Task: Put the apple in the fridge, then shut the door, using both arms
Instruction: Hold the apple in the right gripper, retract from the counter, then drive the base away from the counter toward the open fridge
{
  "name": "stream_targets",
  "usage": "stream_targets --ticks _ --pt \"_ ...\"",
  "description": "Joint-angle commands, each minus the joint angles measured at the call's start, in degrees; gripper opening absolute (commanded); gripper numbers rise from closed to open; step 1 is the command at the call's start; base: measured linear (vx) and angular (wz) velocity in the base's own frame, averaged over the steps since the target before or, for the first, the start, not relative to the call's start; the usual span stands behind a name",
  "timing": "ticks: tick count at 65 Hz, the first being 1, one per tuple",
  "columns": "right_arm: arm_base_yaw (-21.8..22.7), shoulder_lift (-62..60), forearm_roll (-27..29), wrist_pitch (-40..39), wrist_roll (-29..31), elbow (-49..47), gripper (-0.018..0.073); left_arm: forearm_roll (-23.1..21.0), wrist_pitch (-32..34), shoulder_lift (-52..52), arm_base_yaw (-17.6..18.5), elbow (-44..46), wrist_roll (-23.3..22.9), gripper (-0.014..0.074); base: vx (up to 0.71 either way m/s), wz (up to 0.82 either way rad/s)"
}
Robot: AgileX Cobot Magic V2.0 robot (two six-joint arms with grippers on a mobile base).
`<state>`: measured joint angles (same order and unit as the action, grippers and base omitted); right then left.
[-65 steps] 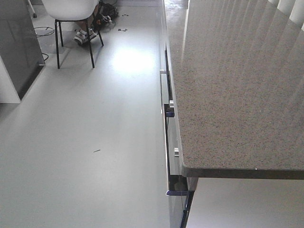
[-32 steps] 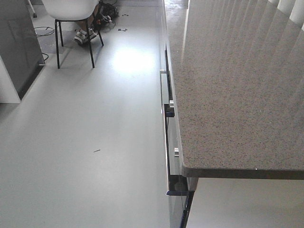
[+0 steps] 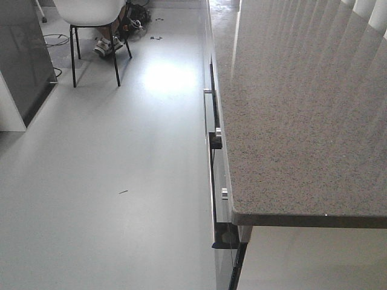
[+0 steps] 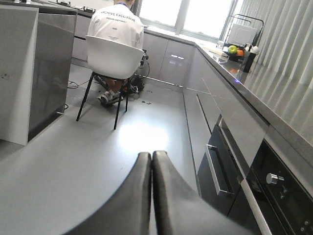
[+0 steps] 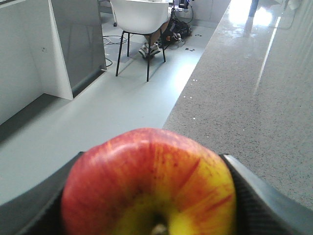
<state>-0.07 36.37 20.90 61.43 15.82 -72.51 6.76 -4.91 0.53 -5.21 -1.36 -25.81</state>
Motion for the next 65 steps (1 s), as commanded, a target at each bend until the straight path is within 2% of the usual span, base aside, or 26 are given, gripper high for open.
stream_targets --ticks 1,65 --pt "0.1 0.4 0.6 -4.4 0.4 -1.3 0.0102 -0.1 3.9 0.8 0.0 1.0 -0.6 -0.0006 0.0 0.0" --pt "0.1 0.4 0.6 -4.4 0.4 -1.3 0.0102 -0.1 3.9 0.8 0.0 1.0 -0.6 -0.0006 0.0 0.04"
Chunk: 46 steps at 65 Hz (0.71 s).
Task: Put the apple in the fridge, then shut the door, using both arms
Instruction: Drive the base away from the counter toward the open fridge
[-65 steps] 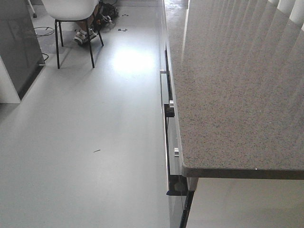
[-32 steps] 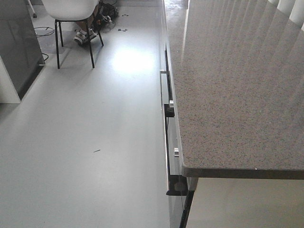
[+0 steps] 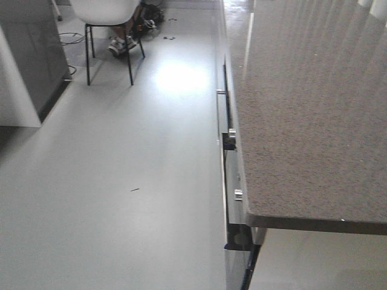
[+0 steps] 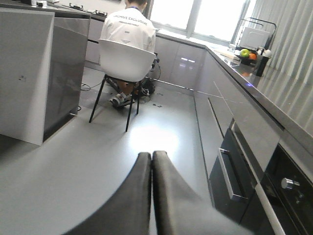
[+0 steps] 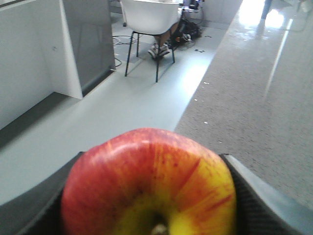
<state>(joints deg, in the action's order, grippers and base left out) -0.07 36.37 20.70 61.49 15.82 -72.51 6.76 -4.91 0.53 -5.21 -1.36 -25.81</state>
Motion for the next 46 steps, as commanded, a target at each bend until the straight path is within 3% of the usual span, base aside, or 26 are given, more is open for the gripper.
stream_targets --ticks 1,46 --pt "0.1 0.4 0.8 -4.4 0.4 -1.3 0.0102 -0.1 3.9 0.8 0.0 1.0 -0.6 -0.0006 -0.01 0.29" --pt "0.1 0.4 0.8 -4.5 0.4 -1.3 0.0102 -0.1 3.9 0.8 0.0 1.0 -0.6 -0.0006 -0.01 0.52"
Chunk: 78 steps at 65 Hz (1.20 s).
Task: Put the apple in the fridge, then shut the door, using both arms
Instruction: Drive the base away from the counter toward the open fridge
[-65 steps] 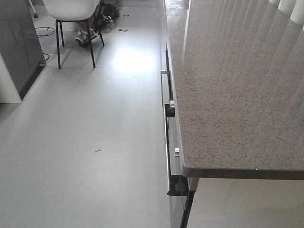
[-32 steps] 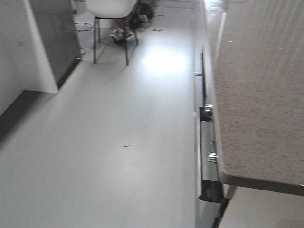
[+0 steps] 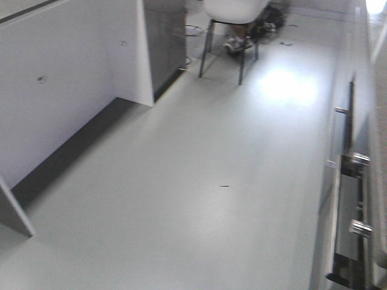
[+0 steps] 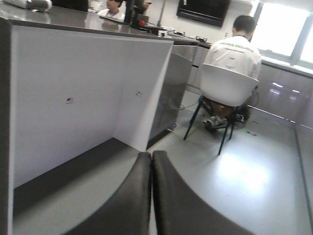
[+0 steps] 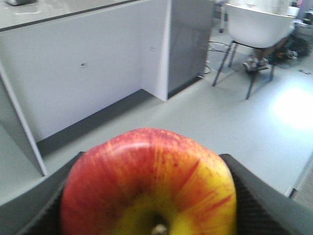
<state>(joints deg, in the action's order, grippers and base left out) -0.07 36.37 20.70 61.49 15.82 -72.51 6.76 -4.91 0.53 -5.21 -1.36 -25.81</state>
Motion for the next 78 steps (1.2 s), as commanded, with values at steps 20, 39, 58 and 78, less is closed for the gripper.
stream_targets --ticks 20,39,58,78 --pt "0.1 0.4 0.8 -4.5 0.4 -1.3 0.0102 -0.1 3.9 0.8 0.0 1.0 -0.6 -0.0006 0.0 0.49" --pt "0.1 0.4 0.8 -4.5 0.4 -1.3 0.0102 -0.1 3.9 0.8 0.0 1.0 -0.6 -0.0006 0.02 0.34" --pt "0.1 0.4 0.8 -4.3 0.4 -1.3 0.0102 -0.1 3.9 0.8 0.0 1.0 -0.6 -0.0006 0.03 0.39" --pt "0.1 0.4 0.8 -4.3 0.4 -1.3 0.0102 -0.1 3.9 0.8 0.0 1.0 -0.6 -0.0006 0.04 0.52"
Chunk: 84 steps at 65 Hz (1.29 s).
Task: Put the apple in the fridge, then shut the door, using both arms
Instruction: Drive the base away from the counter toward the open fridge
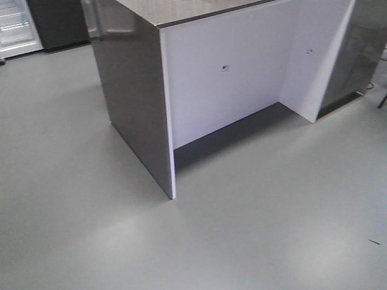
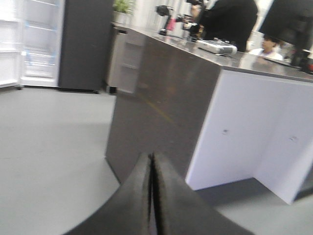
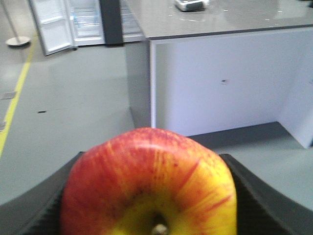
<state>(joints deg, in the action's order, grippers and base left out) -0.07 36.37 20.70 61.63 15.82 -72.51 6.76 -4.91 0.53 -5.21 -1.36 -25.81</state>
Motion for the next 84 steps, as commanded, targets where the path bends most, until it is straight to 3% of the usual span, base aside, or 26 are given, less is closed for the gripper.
stream_targets --ticks 1,84 --pt "0.1 0.4 0.8 -4.4 0.4 -1.3 0.0102 -0.1 3.9 0.8 0.0 1.0 -0.6 -0.0006 0.04 0.55" --pt "0.1 0.4 0.8 -4.5 0.4 -1.3 0.0102 -0.1 3.9 0.8 0.0 1.0 -0.6 -0.0006 0.07 0.41"
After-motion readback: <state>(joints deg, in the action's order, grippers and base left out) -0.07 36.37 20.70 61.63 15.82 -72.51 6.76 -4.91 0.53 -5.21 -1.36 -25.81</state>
